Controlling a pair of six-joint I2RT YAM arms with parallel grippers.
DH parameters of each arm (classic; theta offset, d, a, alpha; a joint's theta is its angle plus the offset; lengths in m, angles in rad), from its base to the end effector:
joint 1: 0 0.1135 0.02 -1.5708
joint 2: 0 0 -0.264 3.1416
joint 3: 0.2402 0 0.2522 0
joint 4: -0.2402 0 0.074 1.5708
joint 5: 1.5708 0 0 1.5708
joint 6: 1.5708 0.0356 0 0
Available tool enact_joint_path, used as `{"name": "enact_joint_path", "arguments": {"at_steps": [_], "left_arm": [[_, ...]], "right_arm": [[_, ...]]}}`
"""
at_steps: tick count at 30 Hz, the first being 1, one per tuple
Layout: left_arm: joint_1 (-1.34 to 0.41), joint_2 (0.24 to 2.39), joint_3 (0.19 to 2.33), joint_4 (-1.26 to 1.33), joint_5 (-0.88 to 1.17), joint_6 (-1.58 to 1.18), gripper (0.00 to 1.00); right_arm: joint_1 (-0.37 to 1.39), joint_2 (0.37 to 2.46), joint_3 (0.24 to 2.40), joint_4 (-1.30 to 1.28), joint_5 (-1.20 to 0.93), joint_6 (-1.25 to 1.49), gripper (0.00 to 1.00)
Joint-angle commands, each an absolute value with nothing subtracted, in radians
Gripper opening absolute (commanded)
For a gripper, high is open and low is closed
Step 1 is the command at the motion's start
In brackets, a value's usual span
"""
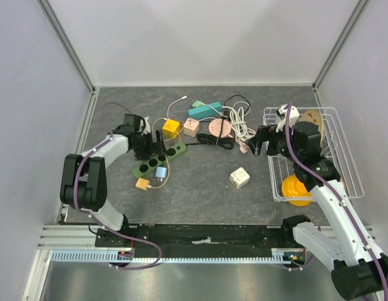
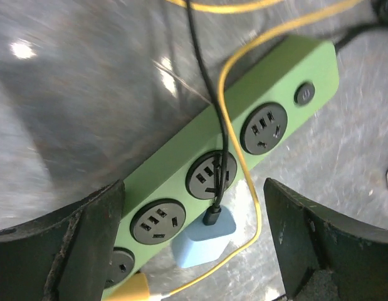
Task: Insert the plug
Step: Adjust the socket at the center of the board, then adjust the plug at the center of the board.
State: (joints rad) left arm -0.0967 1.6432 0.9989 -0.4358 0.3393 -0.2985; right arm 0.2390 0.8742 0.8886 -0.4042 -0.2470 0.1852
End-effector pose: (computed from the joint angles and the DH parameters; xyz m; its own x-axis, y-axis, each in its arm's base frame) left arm 0.3190 -0.0429 0.1828 -0.9117 -0.1902 -0.3641 -0.0219 0.9076 -0.4192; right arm 0.1875 0.0546 0.3383 -0.4456 0.0752 -0.8921 -0.3736 0.8899 0.2617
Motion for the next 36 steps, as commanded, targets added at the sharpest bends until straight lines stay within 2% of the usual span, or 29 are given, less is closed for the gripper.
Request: {"name": "enact_joint_path", "arguments": {"at_steps": [1, 7, 13, 17, 20, 24, 28, 32, 36], "left_arm": [[-0.265, 1.586, 0.902, -0.514, 0.474, -0.385, 0.96], [-0.409, 1.398, 0.867, -0.498, 0.395, -0.497, 0.96], [-0.561, 1.224, 0.862, -0.586, 0.048, -0.567, 0.96], [-0.697, 1.187, 0.856, -0.61, -0.08, -0.649, 0.96], [-0.79, 1.203, 0.862, -0.626, -0.185, -0.751, 0.96], [-0.897, 1.323, 0.911, -0.673, -0.319, -0.897, 0.95], [-0.957, 1.471, 1.006, -0.69, -0.351, -0.951, 0.93], [-1.055, 1.538, 1.075, -0.73, -0.498, -1.008, 0.99], [-1.061, 1.601, 1.124, -0.781, -0.528, -1.057, 0.99]], "right_arm": [[0.244, 0.881, 0.879, -0.36, -0.27, 0.192, 0.98], [0.244, 0.881, 0.884, -0.364, -0.271, 0.198, 0.98], [0.242, 0.877, 0.881, -0.379, -0.272, 0.206, 0.98], [0.244, 0.87, 0.864, -0.385, -0.259, 0.207, 0.98], [0.244, 0.874, 0.848, -0.385, -0.255, 0.216, 0.98], [0.242, 0.885, 0.831, -0.385, -0.255, 0.23, 0.98], [0.244, 0.888, 0.819, -0.385, -0.259, 0.229, 0.98], [0.242, 0.881, 0.813, -0.388, -0.261, 0.219, 0.98], [0.242, 0.868, 0.795, -0.394, -0.25, 0.195, 0.98]]}}
